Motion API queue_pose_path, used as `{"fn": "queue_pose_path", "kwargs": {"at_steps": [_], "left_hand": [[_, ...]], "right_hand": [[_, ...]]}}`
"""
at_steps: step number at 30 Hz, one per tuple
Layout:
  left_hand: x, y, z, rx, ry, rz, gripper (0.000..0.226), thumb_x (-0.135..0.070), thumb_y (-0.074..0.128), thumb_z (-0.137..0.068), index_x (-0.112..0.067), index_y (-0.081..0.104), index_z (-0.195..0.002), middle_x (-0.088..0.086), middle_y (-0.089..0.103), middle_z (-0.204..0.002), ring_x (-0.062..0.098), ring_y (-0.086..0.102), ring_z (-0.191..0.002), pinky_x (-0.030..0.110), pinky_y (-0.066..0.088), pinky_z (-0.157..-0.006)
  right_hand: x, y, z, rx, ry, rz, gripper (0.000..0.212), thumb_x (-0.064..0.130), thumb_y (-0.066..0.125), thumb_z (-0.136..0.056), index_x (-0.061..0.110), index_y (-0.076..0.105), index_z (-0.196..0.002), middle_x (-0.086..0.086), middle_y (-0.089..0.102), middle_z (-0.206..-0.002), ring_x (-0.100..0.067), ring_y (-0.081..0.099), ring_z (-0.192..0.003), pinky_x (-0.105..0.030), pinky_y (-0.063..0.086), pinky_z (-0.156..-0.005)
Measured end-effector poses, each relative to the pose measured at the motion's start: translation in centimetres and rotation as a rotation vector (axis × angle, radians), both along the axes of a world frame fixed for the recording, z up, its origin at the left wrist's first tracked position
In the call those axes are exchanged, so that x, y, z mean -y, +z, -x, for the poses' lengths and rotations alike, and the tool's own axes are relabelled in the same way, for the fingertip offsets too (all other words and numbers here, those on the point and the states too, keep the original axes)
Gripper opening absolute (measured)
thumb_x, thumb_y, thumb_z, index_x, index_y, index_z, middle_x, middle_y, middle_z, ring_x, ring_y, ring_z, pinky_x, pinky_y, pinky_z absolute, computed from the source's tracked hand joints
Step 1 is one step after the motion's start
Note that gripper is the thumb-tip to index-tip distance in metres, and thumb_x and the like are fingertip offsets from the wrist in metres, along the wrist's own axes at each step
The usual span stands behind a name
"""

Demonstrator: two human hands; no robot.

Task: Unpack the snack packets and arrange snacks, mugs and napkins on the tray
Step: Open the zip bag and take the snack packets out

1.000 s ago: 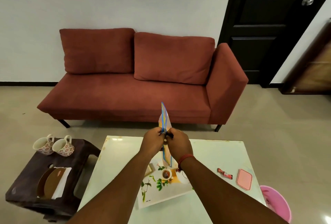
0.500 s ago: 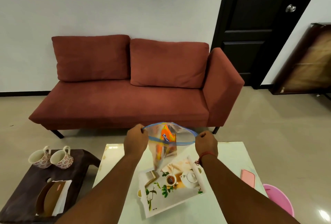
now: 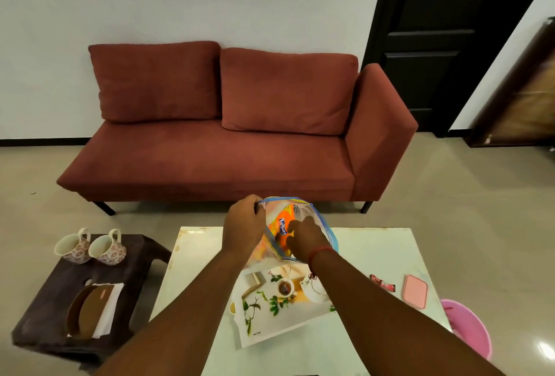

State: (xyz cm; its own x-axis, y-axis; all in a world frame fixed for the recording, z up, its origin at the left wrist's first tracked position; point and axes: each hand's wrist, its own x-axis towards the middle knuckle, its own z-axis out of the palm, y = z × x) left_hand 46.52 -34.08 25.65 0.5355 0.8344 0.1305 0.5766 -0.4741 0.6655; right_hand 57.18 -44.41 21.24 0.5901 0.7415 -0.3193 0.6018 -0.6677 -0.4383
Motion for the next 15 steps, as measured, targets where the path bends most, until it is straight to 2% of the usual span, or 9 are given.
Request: {"fn": "queue_pose_path", "kwargs": {"at_steps": [3,6,11,13,15], "left_hand": [[1.1,-0.1,0.0,-0.002,-0.008,-0.047,0.019,-0.02,0.049,-0.098,-0.017,0.067,-0.1,-0.005,0.067,-0.087,0.008,0.058,-0.077,0.016,0.042,-0.058],[2.1,-0.4,0.1,-0.013,0.013,-0.062,0.02,-0.02,0.048,-0.099,-0.017,0.067,-0.104,-0.004,0.067,-0.09,0.009,0.057,-0.078,0.012,0.037,-0.058],[2.9,-2.0,0.9,-0.087,0.095,-0.044,0.021,-0.023,0.048,-0.099,-0.016,0.066,-0.107,0.0,0.069,-0.096,0.01,0.057,-0.08,0.015,0.041,-0.059],[2.8,-2.8,1.3,-0.116,0.137,-0.046,0.02,-0.02,0.048,-0.098,-0.014,0.067,-0.104,0.004,0.07,-0.095,0.014,0.06,-0.08,0.022,0.045,-0.063],[2.6,-3.8,2.0,-0.149,0.182,-0.035,0.021,-0.019,0.049,-0.098,-0.012,0.067,-0.103,0.006,0.071,-0.094,0.019,0.063,-0.082,0.025,0.042,-0.066]], "right_hand": [[0.4,-1.1,-1.0,-0.152,0.002,0.075,0.04,0.022,0.049,-0.096,0.013,0.055,-0.135,-0.022,0.045,-0.139,-0.035,0.053,-0.121,-0.034,0.042,-0.103],[1.0,-1.7,-1.4,-0.168,-0.003,0.013,0.029,0.014,0.053,-0.093,0.006,0.067,-0.117,-0.019,0.06,-0.123,-0.034,0.059,-0.11,-0.032,0.047,-0.089],[1.2,-1.8,-0.3,-0.065,0.117,-0.023,0.02,0.011,0.054,-0.09,0.004,0.069,-0.102,-0.018,0.067,-0.107,-0.033,0.064,-0.097,-0.029,0.043,-0.073],[1.1,-1.5,0.3,0.003,0.229,-0.029,0.02,0.009,0.055,-0.088,0.002,0.068,-0.102,-0.018,0.066,-0.107,-0.035,0.064,-0.097,-0.03,0.046,-0.074],[1.1,-1.0,0.7,0.069,0.345,-0.069,0.026,0.013,0.053,-0.092,0.004,0.068,-0.11,-0.016,0.064,-0.114,-0.034,0.062,-0.103,-0.035,0.05,-0.083]]}}
